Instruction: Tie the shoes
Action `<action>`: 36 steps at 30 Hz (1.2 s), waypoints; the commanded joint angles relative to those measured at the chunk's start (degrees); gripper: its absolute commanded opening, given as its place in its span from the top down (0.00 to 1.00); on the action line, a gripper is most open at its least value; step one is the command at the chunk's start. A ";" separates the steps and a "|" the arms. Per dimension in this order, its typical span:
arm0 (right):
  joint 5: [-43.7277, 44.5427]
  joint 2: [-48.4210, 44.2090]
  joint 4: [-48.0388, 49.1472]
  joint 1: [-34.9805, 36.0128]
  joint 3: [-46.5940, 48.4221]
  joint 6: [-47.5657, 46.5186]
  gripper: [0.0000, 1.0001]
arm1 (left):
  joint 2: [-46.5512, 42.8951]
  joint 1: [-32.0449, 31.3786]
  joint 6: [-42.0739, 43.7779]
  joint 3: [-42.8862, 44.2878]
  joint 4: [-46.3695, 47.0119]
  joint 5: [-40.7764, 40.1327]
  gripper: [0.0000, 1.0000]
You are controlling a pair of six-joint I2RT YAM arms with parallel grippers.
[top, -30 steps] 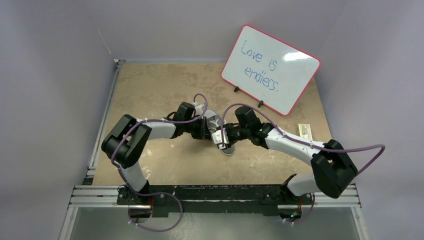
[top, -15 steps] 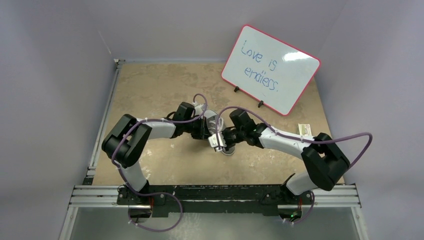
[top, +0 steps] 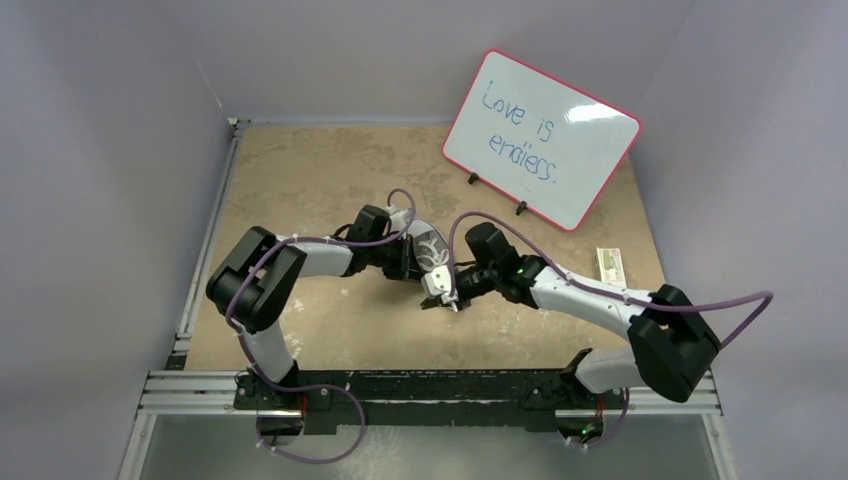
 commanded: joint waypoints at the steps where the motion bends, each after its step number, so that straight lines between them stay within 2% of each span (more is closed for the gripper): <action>1: -4.76 -1.23 5.12 0.19 -0.25 8.89 1.00 | 0.45 0.42 -0.13 0.91 2.08 1.16 1.00; 2: 0.61 -2.35 7.77 0.05 -0.97 12.79 1.00 | 0.40 0.46 -0.25 0.81 2.10 1.08 1.00; 3: 4.99 -3.72 10.27 -0.01 -1.76 15.80 0.90 | 0.31 0.43 -0.31 0.81 2.08 0.99 1.00; 4: 8.73 -5.42 12.00 -0.31 -2.81 16.78 0.75 | 0.20 0.42 -0.40 0.70 2.14 0.79 1.00; 5: 10.88 -7.37 13.48 -0.89 -3.88 16.62 0.66 | 0.11 0.41 -0.56 0.56 2.30 0.74 1.00; 7: 11.95 -10.34 14.55 -2.82 -5.71 13.72 0.59 | 0.00 0.46 -0.86 0.40 2.58 0.71 1.00; 11: 9.97 -11.05 8.93 -7.34 -4.87 6.56 0.51 | -0.30 0.42 -1.02 0.27 2.78 0.59 1.00; 13: 9.71 -10.67 7.70 -10.02 -3.97 7.12 0.48 | -0.12 0.42 -1.05 0.61 2.68 0.76 1.00; 15: 11.62 -10.70 10.58 -13.04 -4.22 12.27 0.45 | 0.12 0.42 -0.88 1.01 2.31 1.02 1.00; 17: 15.11 -10.22 14.91 -15.71 -4.65 21.25 0.33 | 0.28 0.46 -0.81 1.36 2.42 1.03 1.00; 18: 14.83 -9.56 15.81 -16.57 -4.48 24.72 0.31 | 0.36 0.42 -0.86 1.47 2.44 1.10 1.00; 21: 9.18 -4.66 11.93 -18.91 -1.09 31.81 0.32 | 0.70 0.42 -0.85 1.50 2.55 1.38 1.00; 24: -1.45 -0.62 12.18 -21.82 -0.39 33.24 0.36 | 0.64 0.42 -0.48 1.15 2.31 1.53 1.00; 27: -2.98 1.49 13.30 -22.21 -0.48 25.49 0.37 | 0.79 0.41 -0.26 1.07 2.07 1.88 1.00; 32: 5.91 2.55 5.10 -20.80 2.77 -2.10 0.36 | 0.71 0.41 0.41 1.22 1.11 2.51 1.00; 36: 10.22 5.19 -0.12 -19.44 5.51 -14.45 0.35 | 0.94 0.42 1.02 1.79 0.30 2.98 1.00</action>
